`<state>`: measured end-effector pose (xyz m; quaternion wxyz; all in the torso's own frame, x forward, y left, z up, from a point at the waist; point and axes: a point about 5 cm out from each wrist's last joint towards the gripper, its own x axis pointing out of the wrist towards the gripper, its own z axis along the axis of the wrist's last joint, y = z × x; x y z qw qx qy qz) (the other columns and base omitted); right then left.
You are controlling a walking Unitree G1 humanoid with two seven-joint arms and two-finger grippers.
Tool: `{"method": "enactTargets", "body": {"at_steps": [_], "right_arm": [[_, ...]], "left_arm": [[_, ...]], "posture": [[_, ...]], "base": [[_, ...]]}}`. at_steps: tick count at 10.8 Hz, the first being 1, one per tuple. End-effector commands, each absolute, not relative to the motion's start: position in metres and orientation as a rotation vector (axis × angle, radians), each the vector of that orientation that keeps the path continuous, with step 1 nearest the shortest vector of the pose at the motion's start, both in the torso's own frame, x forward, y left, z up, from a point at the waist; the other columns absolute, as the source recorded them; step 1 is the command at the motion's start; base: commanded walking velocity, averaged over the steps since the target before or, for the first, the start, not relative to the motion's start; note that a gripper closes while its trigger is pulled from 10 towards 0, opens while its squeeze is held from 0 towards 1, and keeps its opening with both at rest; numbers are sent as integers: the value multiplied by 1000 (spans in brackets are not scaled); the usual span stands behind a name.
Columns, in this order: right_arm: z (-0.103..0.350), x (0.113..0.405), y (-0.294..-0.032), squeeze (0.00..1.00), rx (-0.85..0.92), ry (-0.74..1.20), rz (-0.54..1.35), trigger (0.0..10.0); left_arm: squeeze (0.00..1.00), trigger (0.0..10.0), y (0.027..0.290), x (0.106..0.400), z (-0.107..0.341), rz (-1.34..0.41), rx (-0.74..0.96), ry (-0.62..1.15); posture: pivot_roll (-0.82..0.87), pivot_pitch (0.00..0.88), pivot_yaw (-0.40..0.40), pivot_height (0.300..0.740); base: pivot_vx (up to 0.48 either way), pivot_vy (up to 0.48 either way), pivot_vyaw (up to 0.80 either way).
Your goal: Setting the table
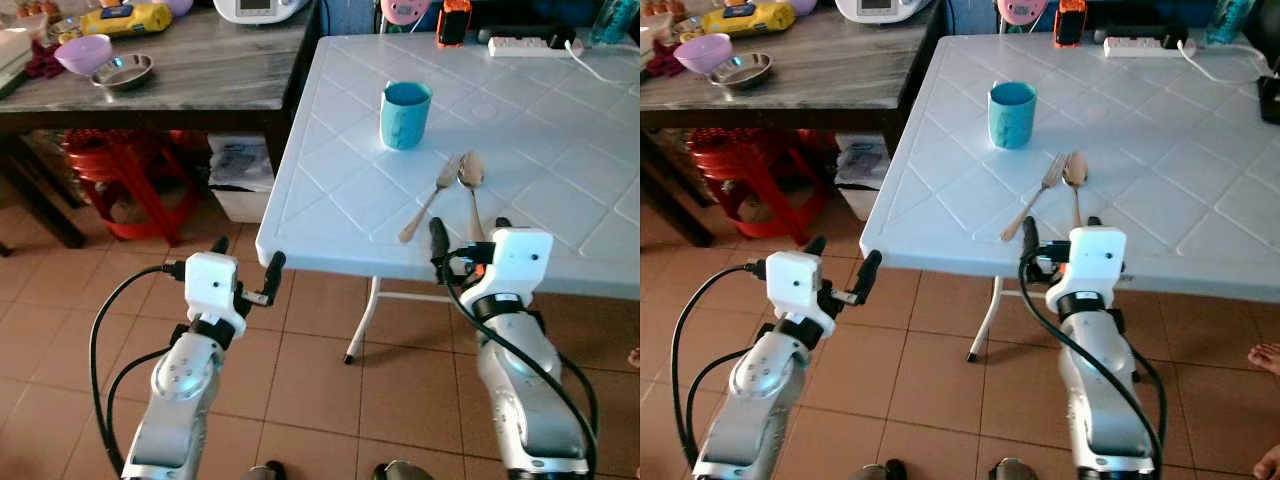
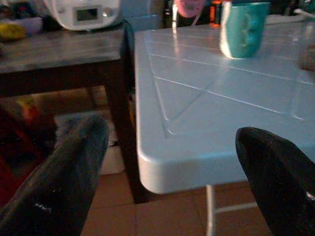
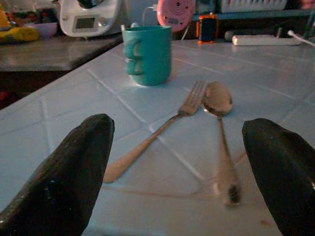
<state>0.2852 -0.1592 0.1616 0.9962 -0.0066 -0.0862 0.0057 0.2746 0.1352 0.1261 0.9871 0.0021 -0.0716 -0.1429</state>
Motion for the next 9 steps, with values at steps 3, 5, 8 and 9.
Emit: {"method": "enactTargets", "body": {"at_steps": [3,5,8,9], "right_arm": [[163,284,-154,0,-10,-179,30,10000],[162,284,-154,0,-12,-178,31,10000],[162,284,-154,0,-15,-176,33,10000],[162,284,-155,0,-16,-175,33,10000]], "left_arm": [[0,10000,137,270,128,-328,-9,-156],[0,10000,136,269,128,-340,-11,-157],[0,10000,136,268,127,-351,-14,-154],[0,10000,136,268,126,-357,-18,-151]], "posture": [[-90,179,107,740],[-89,177,106,740],[-89,178,103,740],[-91,180,104,740]], "base": [[201,0,0],[339,0,0],[345,0,0],[341,0,0]]}}
